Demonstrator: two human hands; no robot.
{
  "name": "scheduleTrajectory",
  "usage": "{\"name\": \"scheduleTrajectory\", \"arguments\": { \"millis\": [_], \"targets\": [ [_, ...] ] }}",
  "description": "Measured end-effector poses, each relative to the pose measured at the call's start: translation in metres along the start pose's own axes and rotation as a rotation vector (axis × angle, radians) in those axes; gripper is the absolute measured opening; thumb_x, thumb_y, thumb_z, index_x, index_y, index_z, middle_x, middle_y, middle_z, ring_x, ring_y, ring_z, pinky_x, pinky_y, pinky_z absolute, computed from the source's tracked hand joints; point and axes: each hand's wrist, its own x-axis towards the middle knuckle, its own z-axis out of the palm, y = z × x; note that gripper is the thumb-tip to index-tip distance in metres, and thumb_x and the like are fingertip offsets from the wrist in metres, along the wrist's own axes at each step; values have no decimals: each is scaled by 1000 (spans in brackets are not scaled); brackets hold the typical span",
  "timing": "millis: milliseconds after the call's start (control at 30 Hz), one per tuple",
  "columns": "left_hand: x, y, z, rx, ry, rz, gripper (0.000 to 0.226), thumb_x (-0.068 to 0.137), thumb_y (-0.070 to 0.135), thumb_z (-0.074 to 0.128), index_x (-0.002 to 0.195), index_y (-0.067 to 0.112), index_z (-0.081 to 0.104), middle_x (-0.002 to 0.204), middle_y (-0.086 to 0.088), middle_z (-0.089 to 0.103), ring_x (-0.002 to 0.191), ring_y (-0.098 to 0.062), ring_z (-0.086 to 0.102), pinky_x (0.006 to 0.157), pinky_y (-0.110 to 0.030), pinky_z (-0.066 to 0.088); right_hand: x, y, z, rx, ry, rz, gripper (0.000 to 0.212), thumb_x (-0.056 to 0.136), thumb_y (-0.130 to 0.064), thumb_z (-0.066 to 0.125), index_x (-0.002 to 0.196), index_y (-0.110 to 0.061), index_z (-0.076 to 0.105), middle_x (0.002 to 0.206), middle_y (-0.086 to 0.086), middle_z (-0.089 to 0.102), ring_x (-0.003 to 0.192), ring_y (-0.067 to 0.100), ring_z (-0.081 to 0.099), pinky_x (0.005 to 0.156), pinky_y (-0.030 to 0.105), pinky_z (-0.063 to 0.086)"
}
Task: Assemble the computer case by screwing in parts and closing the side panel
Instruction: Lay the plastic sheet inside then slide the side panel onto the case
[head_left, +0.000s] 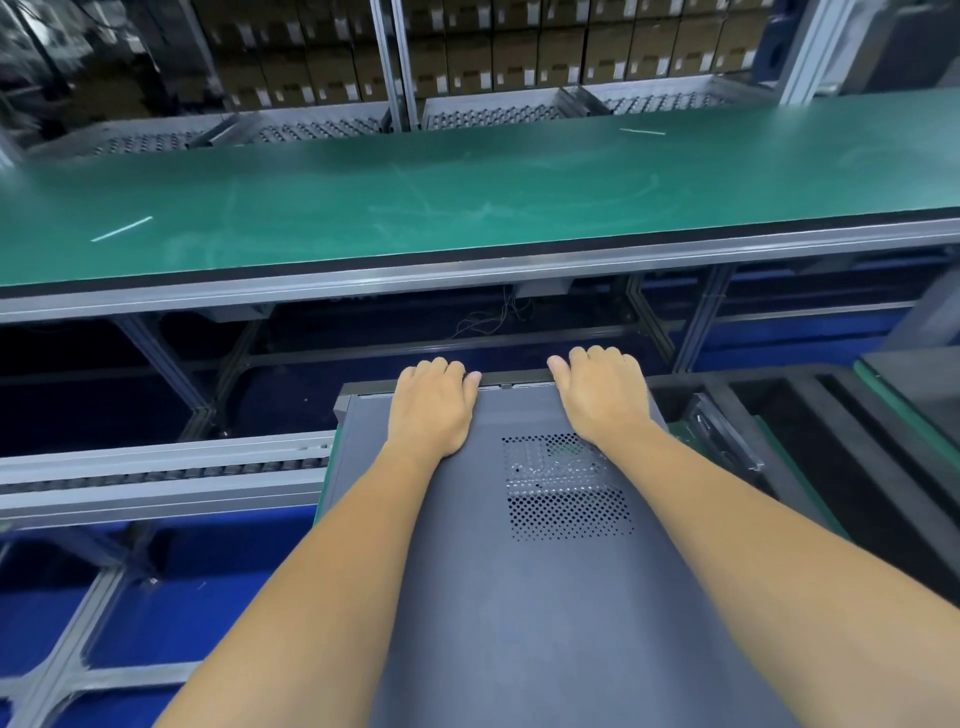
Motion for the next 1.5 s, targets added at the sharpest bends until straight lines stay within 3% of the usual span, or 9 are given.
{"name": "scheduleTrajectory", "arguments": {
  "millis": [133,267,500,767,900,967,1200,1333,1500],
  "targets": [
    [-18,11,-13,52,31,16,34,100,36,28,102,14,54,105,-2,57,97,-23,50,86,-34,35,-32,-7,-3,224,4,14,41,104,-41,33,121,-9,54,123,8,56,116,27,50,97,36,36],
    [-46,18,-20,-51,13,-6,35,99,37,32,112,12,53,113,-4,55,105,-24,49,92,-36,35,-65,-7,-12,211,-56,29,51,104,-43,33,143,-10,40,151,12,38,139,29,34,111,41,27],
    [-128,16,-49,-46,-10,-74,35,98,37,34,109,9,53,114,-7,53,106,-27,46,91,-39,32,-134,-11,-28,207,-108,49,51,105,-45,32,143,-12,38,152,12,32,140,30,28,110,44,25],
    [-252,19,-84,-84,17,-387,38,96,39,37,109,6,52,119,-11,51,112,-30,43,94,-45,30,-228,-4,-40,241,-150,190,57,103,-50,30,145,-12,34,154,20,27,140,38,26,110,52,25],
    [-296,20,-93,-262,103,-607,44,94,43,37,112,5,50,116,-12,53,104,-33,49,80,-44,38,-273,11,-44,391,-131,319,54,102,-49,34,138,-8,34,140,25,38,121,42,45,88,46,37],
    [-306,22,-90,-367,112,-668,44,94,48,33,103,8,47,107,-11,56,95,-32,52,74,-41,37,-286,16,-46,413,-129,311,54,102,-49,34,136,-7,33,131,23,45,111,40,51,77,42,36],
    [-306,21,-83,-349,234,-709,55,92,55,25,82,8,50,88,-12,60,72,-28,47,66,-37,35,-310,18,-45,378,-17,299,62,100,-55,29,139,-8,40,120,22,54,99,38,57,71,39,35],
    [-304,18,-81,-312,255,-701,60,91,56,23,80,6,53,84,-13,60,68,-28,45,65,-36,34,-308,17,-42,318,73,310,53,100,-49,29,117,-4,51,99,22,61,73,32,48,65,37,35],
    [-302,16,-78,-276,271,-718,67,90,58,22,85,3,58,85,-15,62,67,-28,43,64,-36,32,-307,15,-39,289,154,312,40,98,-42,36,89,-5,48,77,17,57,62,31,45,58,35,31]
  ]
}}
